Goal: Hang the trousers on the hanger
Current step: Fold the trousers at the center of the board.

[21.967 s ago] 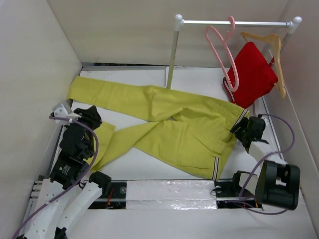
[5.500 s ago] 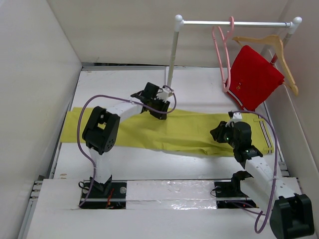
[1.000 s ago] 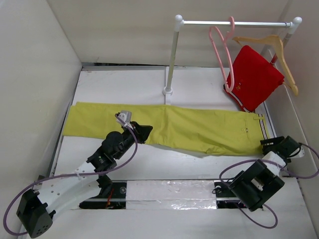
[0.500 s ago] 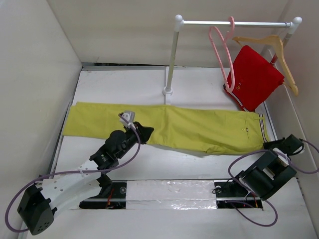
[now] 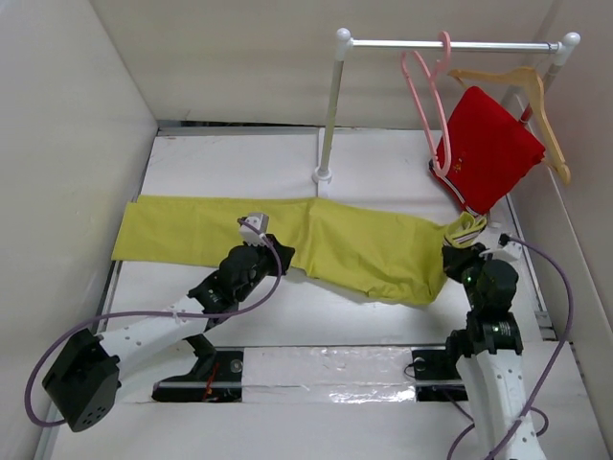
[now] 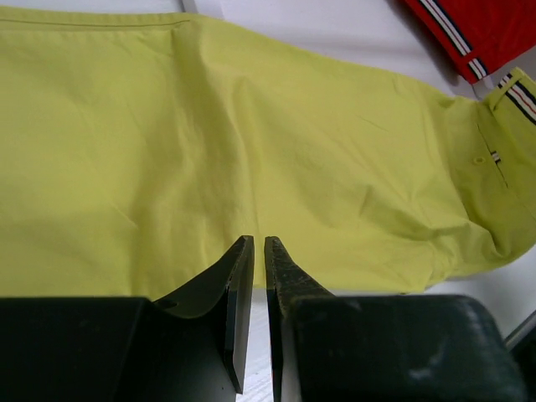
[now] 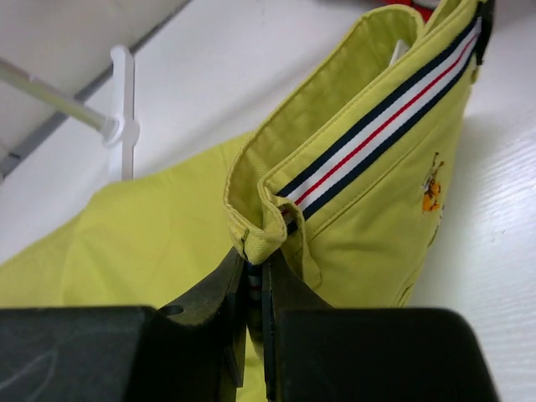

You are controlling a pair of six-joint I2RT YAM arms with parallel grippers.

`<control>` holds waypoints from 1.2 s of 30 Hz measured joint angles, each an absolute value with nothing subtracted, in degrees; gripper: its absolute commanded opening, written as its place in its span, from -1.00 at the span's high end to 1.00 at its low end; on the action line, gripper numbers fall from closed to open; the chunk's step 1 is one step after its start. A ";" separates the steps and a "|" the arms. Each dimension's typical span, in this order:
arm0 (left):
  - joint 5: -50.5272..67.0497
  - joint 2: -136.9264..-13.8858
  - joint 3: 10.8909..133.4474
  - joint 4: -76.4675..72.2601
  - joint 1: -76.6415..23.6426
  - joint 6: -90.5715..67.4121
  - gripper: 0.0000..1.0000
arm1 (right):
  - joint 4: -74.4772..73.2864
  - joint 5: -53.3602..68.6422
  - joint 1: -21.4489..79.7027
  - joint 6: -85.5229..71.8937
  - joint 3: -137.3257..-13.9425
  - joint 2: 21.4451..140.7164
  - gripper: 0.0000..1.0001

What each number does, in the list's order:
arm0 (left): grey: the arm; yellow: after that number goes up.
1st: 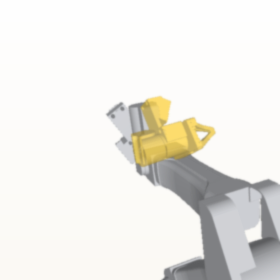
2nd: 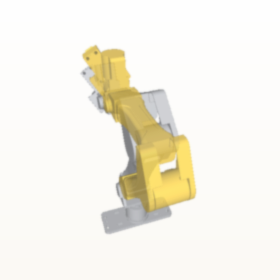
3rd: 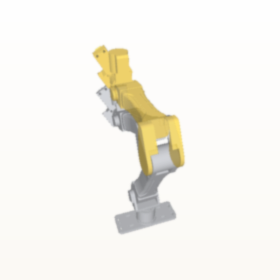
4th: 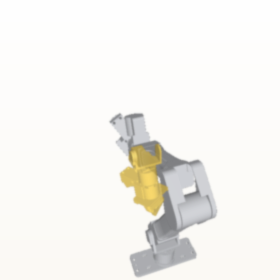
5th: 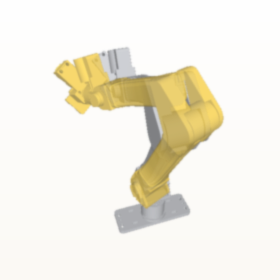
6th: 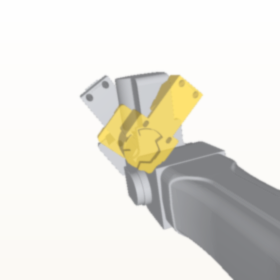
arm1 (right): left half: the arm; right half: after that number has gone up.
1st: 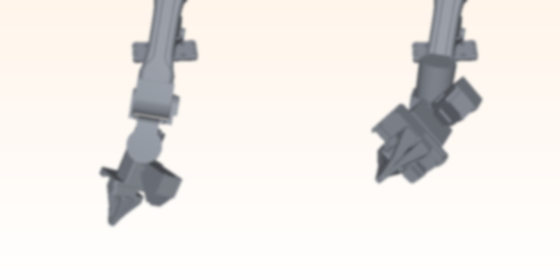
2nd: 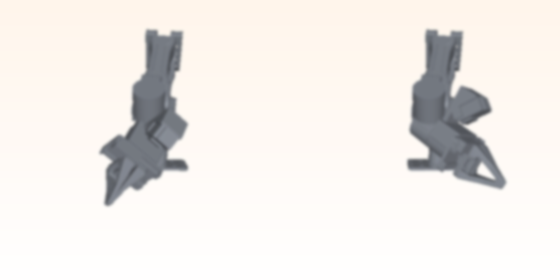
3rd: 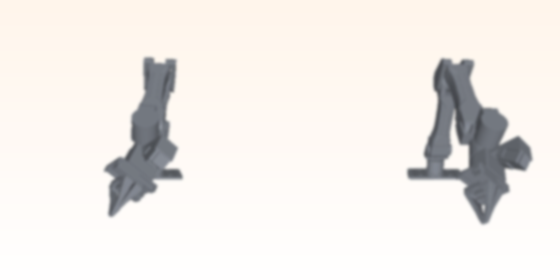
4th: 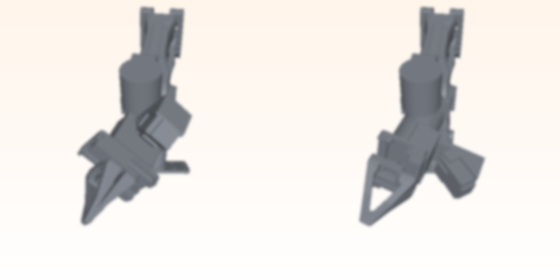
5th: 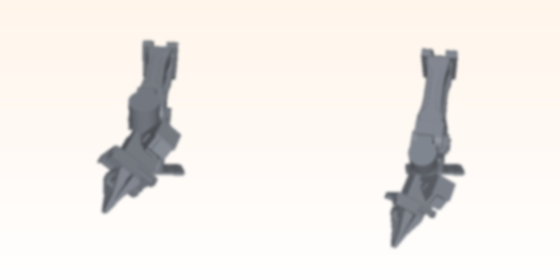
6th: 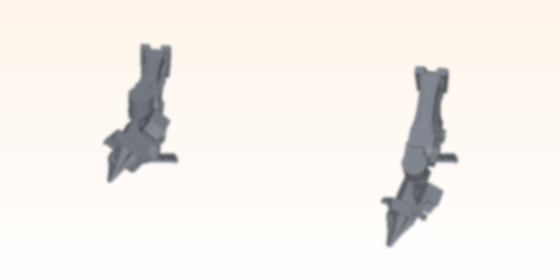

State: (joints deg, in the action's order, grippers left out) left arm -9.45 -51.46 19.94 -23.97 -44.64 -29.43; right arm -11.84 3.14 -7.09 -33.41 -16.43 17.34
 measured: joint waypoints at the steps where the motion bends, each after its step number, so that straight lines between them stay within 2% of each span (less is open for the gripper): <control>1: -10.28 -52.42 19.94 -23.94 -44.64 -29.43 0.83 | -15.18 1.74 -3.22 -33.85 -16.03 15.51 1.00; 3: -11.29 -53.65 20.01 -24.56 -44.64 -29.54 0.84 | -16.91 -0.71 1.80 -33.95 -16.27 16.38 1.00; 8: -13.10 -58.15 20.12 -24.62 -44.64 -30.57 0.86 | -17.47 -4.47 23.86 -33.61 -21.85 27.94 1.00; 13: -15.38 -59.16 20.12 -24.71 -44.64 -31.83 0.87 | -17.85 -15.90 48.07 -31.40 -37.32 42.11 1.00; 16: -16.84 -59.92 20.12 -24.80 -44.64 -32.73 0.89 | -17.41 -20.91 57.47 -29.52 -47.44 48.58 1.00; 21: -18.41 -61.01 20.12 -24.45 -44.64 -33.80 0.89 | -17.30 -26.13 60.36 -24.10 -56.93 50.59 1.00; 29: -17.89 -62.06 20.12 -26.00 -44.64 -34.89 0.90 | -19.11 -28.69 56.80 -15.90 -66.39 44.23 1.00; 33: -13.58 -69.01 20.40 -31.90 -45.69 -36.45 0.93 | -20.10 -28.93 54.52 -13.65 -68.18 40.12 1.00; 36: -12.25 -76.82 22.61 -34.28 -50.35 -37.47 0.94 | -21.26 -28.93 53.01 -12.45 -69.32 38.09 1.00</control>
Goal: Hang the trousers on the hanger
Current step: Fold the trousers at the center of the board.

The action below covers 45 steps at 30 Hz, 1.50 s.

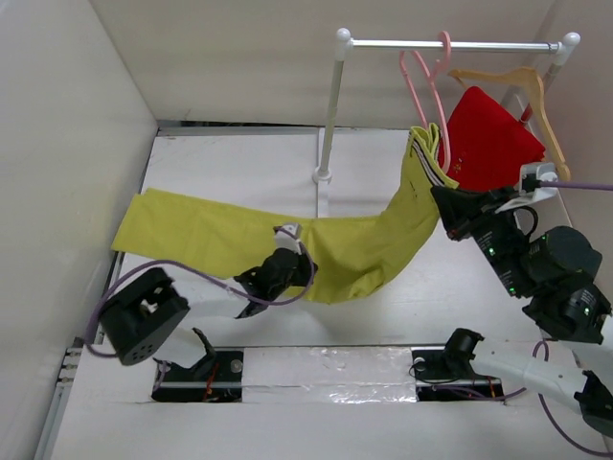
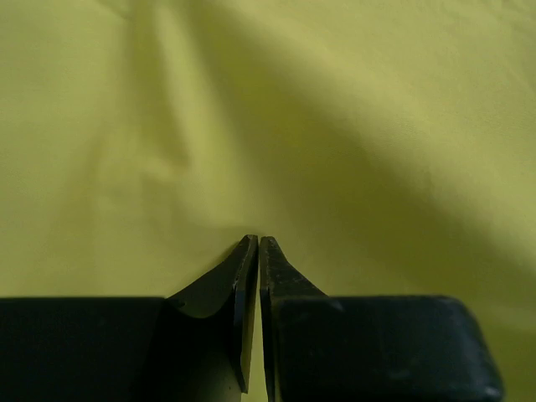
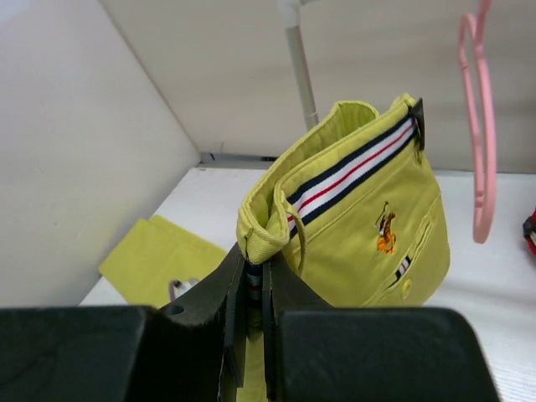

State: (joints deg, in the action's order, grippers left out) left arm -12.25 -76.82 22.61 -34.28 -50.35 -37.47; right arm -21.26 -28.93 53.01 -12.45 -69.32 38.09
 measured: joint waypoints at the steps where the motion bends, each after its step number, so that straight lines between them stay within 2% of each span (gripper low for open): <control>1: -12.23 -79.88 24.27 -34.61 -52.66 -37.71 0.95 | -21.50 -28.91 52.69 -12.12 -69.87 37.89 1.00; 9: -12.93 -101.03 42.92 -38.13 -66.74 -39.62 1.00 | -24.80 -27.64 50.83 -9.17 -77.41 41.41 1.00; 14: -12.10 -108.81 49.15 -40.88 -70.48 -42.02 1.00 | -26.68 -26.55 50.57 -7.57 -82.11 43.27 1.00; 19: -10.31 -115.79 58.85 -40.45 -72.88 -43.44 0.99 | -26.37 -24.88 50.17 -7.62 -81.78 43.48 1.00; 20: -10.11 -115.96 59.42 -40.47 -73.19 -43.46 0.96 | -26.13 -24.45 50.06 -7.77 -81.47 43.66 1.00; 22: -10.31 -114.24 58.37 -39.75 -73.47 -43.24 0.70 | -25.26 -23.33 49.87 -8.19 -80.73 44.73 1.00; 25: -11.18 -104.60 50.17 -37.12 -72.01 -42.94 0.24 | -23.42 -21.39 49.82 -8.88 -80.38 48.29 1.00; 31: -17.19 -67.77 33.15 -27.57 -59.20 -42.70 0.28 | -18.90 -17.43 49.41 -9.47 -81.95 60.36 1.00; 38: -25.08 -29.21 31.62 -10.94 -52.56 -42.44 0.29 | -16.03 -13.23 48.31 -11.40 -86.59 74.00 1.00; 41: -27.70 -20.67 34.57 -4.99 -51.66 -42.00 0.29 | -14.96 -11.64 48.36 -12.34 -91.24 79.88 1.00; 45: -29.91 -17.61 39.88 2.28 -51.64 -40.91 0.30 | -12.78 -11.00 50.37 -13.19 -99.26 89.12 1.00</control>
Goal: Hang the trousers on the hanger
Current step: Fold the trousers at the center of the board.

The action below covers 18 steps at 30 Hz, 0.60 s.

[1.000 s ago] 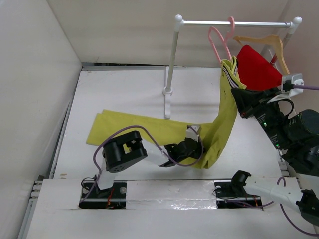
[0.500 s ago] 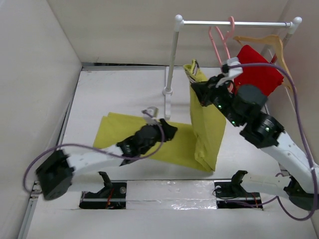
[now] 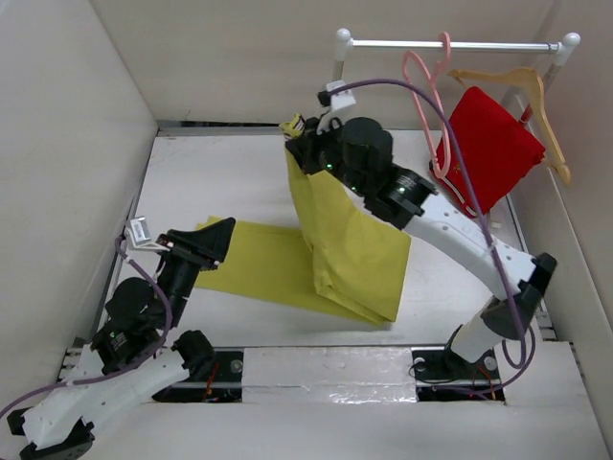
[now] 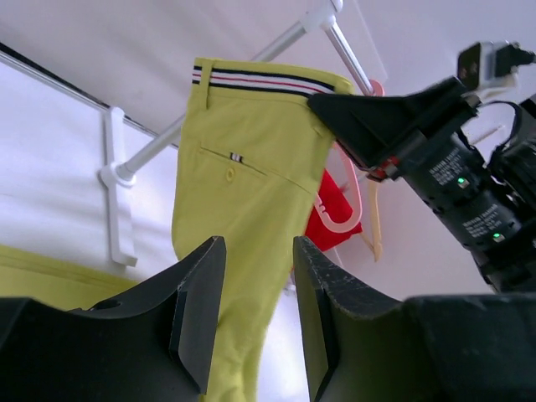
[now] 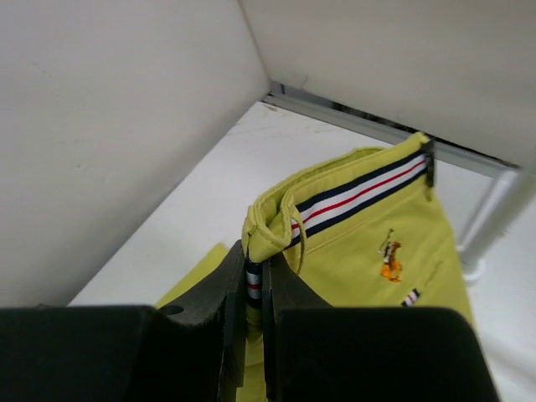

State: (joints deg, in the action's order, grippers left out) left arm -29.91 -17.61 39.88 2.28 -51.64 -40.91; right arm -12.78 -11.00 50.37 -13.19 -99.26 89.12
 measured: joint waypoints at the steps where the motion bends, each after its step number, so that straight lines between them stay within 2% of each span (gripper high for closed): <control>1: -30.50 -17.08 40.88 3.90 -51.64 -40.64 0.30 | -12.14 -10.96 51.22 -13.34 -101.16 91.46 1.00; 3: -31.66 -15.46 42.37 7.03 -51.64 -40.25 0.31 | -10.61 -10.90 53.65 -13.56 -105.06 96.71 1.00; 5: -33.12 -12.86 43.40 9.89 -51.64 -39.88 0.31 | -8.73 -10.87 56.53 -13.91 -108.40 102.54 0.30; 7: -34.89 -9.69 43.90 12.01 -51.64 -39.81 0.30 | -6.52 -9.80 59.48 -15.05 -111.50 109.25 -0.27; 9: -37.12 -6.50 44.23 14.37 -51.64 -39.92 0.30 | -5.19 -7.09 61.67 -16.32 -115.39 116.92 -0.62; 12: -39.81 -2.39 44.62 16.73 -51.64 -40.38 0.29 | -4.32 -3.05 63.83 -17.58 -114.80 123.79 -0.61; 15: -41.95 -1.61 44.27 18.13 -51.64 -41.23 0.29 | -3.29 -1.32 64.47 -18.72 -105.93 123.48 -0.56; 17: -42.44 -1.72 42.85 18.00 -51.64 -41.47 0.29 | -2.31 -0.91 64.18 -19.11 -98.43 120.36 -0.26; 18: -42.46 -2.24 41.85 17.69 -51.64 -41.54 0.29 | -1.37 -1.08 63.92 -19.22 -93.71 117.43 -0.03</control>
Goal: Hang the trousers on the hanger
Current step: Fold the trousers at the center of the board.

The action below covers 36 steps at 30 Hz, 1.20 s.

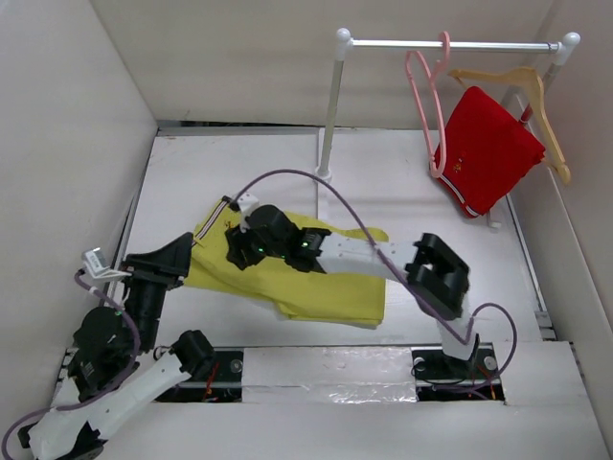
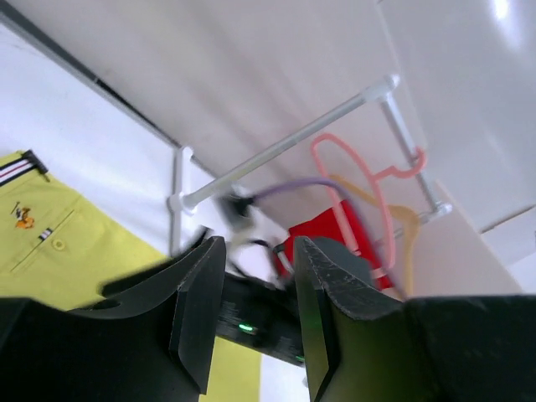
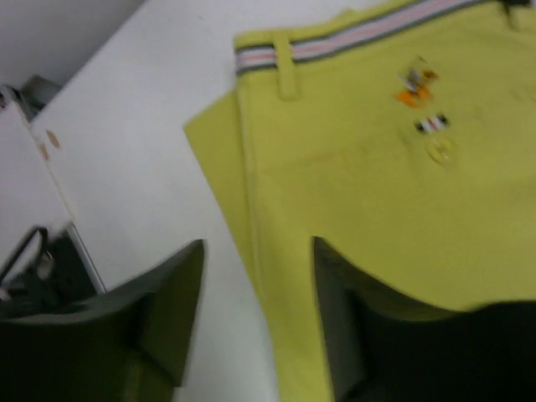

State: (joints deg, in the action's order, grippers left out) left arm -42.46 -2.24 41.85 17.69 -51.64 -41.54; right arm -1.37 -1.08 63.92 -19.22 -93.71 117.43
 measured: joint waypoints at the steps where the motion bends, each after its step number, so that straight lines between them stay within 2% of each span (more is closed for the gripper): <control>1: -42.37 -3.29 40.93 17.15 -51.64 -41.63 0.28 | -0.86 -1.63 63.66 -19.11 -88.88 113.71 0.52; 2: -42.04 -5.08 40.01 16.40 -51.64 -41.67 0.28 | -0.54 -2.26 63.35 -18.87 -84.31 109.51 0.76; 4: -41.12 -9.91 38.50 14.24 -51.64 -41.67 0.28 | 2.46 -4.21 62.92 -19.20 -76.99 101.93 1.00; 5: -40.47 -13.30 37.80 12.82 -51.64 -41.67 0.27 | 3.97 -5.54 62.50 -19.31 -69.36 93.32 1.00; 9: -36.80 -28.53 33.71 4.34 -51.64 -41.60 0.17 | 10.92 -10.31 61.19 -21.76 -50.63 73.21 1.00; 10: -36.07 -31.90 32.80 2.31 -51.66 -41.58 0.10 | 12.38 -11.09 60.58 -22.68 -46.24 69.56 1.00; 14: -31.14 -46.17 31.73 -4.40 -50.15 -42.26 0.05 | 12.84 -12.47 54.68 -25.71 -31.24 61.08 1.00; 17: -25.17 -57.30 31.73 -10.66 -45.54 -42.35 0.05 | 11.90 -11.33 46.39 -27.16 -25.47 60.12 1.00; 19: -22.59 -62.48 31.75 -14.28 -42.78 -42.59 0.06 | 11.94 -9.69 40.29 -28.10 -24.47 61.25 0.90; 24: -17.04 -71.48 29.54 -20.32 -32.60 -46.35 0.09 | 16.80 -4.32 29.85 -30.33 -24.38 69.56 0.82; 30: -12.14 -65.39 13.91 -26.89 -17.54 -53.58 0.06 | 22.59 1.04 26.28 -33.23 -24.99 80.77 0.81; 36: -12.21 -51.72 8.64 -24.56 -12.93 -58.28 0.07 | 25.21 3.99 23.46 -35.05 -28.62 87.57 0.81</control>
State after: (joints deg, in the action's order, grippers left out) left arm -12.21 -51.72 8.64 -24.56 -12.93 -58.28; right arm 25.21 3.99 23.46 -35.05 -28.62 87.57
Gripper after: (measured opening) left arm 0.466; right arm 0.093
